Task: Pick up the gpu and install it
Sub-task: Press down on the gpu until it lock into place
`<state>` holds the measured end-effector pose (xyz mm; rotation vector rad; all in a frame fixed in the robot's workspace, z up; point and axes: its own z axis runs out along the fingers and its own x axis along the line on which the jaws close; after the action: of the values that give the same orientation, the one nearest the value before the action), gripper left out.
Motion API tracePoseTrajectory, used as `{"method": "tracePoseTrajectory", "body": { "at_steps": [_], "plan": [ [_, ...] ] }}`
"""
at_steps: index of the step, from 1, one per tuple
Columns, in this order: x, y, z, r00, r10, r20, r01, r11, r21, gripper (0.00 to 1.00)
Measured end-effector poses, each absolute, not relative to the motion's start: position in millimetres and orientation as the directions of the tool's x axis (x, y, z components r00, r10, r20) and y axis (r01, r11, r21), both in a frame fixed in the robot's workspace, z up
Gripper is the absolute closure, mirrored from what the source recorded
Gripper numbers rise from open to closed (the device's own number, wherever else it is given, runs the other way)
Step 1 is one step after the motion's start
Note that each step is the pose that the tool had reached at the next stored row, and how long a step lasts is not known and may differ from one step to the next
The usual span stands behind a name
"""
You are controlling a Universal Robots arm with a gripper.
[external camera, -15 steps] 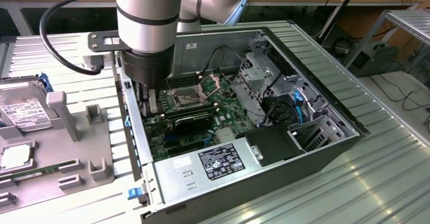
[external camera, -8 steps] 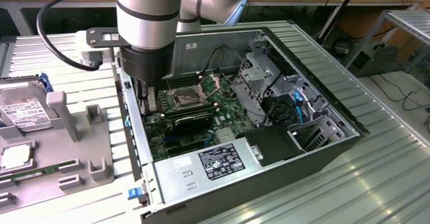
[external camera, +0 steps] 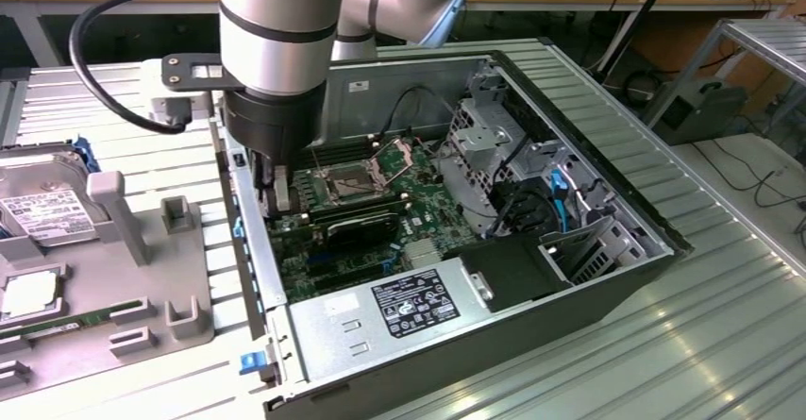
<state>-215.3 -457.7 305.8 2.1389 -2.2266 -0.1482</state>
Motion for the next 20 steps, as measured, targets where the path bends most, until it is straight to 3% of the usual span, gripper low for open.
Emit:
{"method": "tracePoseTrajectory", "body": {
  "at_steps": [20],
  "plan": [
    [-213.9, -458.8, 309.6, -0.042, -0.998, -0.036, -0.993, 0.038, 0.111, 0.89]
  ]
}}
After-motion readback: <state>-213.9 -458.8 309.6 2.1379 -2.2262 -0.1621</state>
